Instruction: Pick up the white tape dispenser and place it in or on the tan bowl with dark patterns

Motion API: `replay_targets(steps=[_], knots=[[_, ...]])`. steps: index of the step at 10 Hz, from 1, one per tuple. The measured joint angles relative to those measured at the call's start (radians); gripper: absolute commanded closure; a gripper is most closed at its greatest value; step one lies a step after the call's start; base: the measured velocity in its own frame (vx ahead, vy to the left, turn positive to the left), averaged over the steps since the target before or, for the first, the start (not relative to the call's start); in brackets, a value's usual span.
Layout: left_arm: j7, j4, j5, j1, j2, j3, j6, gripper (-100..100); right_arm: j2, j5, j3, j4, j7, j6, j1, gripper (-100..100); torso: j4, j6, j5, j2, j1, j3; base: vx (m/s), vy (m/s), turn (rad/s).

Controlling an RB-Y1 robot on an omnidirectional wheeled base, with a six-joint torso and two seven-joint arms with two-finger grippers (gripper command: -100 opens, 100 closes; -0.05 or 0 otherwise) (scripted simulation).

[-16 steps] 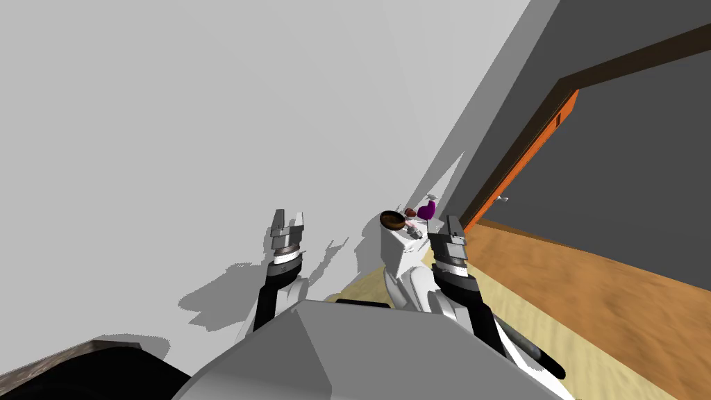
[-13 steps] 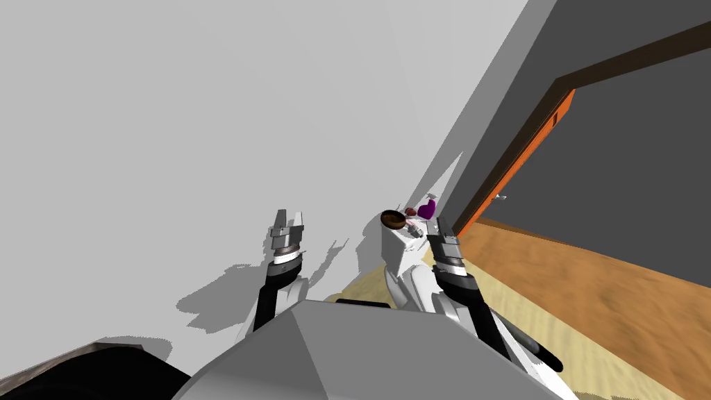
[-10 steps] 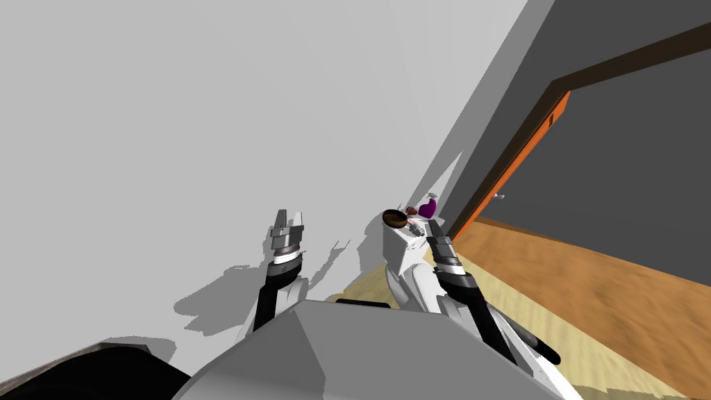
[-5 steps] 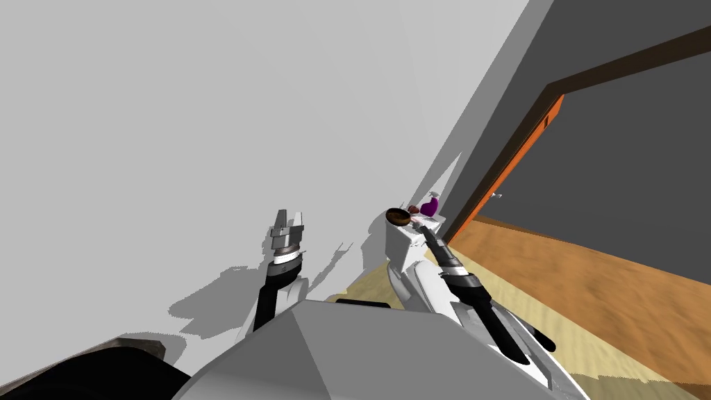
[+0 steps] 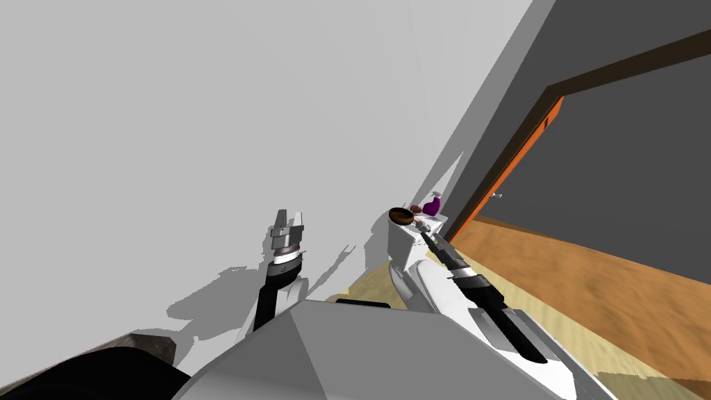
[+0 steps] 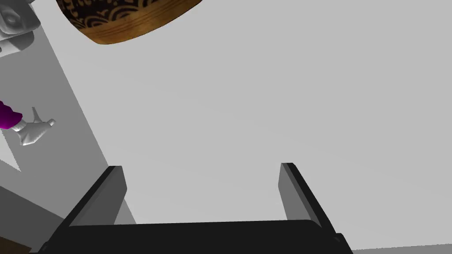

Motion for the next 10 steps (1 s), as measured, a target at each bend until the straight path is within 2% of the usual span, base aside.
replay_targets(steps=[1,2,4,5,9,10], knots=[[0.0,0.0,0.0,0.0,0.0,0.0,0.0,0,-0.037,0.028,-0.014,0.03,0.016,0.01,-0.009,-100,0.0,0.0,0.0,0.0,0.0,0.0,-0.025,0.044,0.002],[0.0,0.0,0.0,0.0,0.0,0.0,0.0,0,-0.053,0.049,-0.019,0.04,0.027,0.019,-0.008,-100,0.0,0.0,0.0,0.0,0.0,0.0,-0.019,0.037,0.012],[0.0,0.0,0.0,0.0,0.0,0.0,0.0,0,-0.11,0.107,-0.038,0.101,0.067,0.022,-0.013,-100,0.0,0.0,0.0,-0.001,0.0,0.0,-0.014,0.046,0.017],[0.0,0.0,0.0,0.0,0.0,0.0,0.0,0,-0.127,0.126,-0.044,0.106,0.081,0.026,-0.006,-100,0.0,0.0,0.0,-0.001,0.0,0.0,-0.017,0.036,0.02],[0.0,0.0,0.0,0.0,0.0,0.0,0.0,0,-0.233,0.226,-0.074,0.189,0.146,0.045,-0.005,-100,0.0,0.0,0.0,-0.001,-0.002,-0.001,-0.009,0.028,0.038],[0.0,0.0,0.0,0.0,0.0,0.0,0.0,0,-0.264,0.255,-0.085,0.197,0.164,0.054,0.009,-100,0.0,0.0,0.0,-0.001,-0.002,-0.001,-0.003,0.012,0.014]])
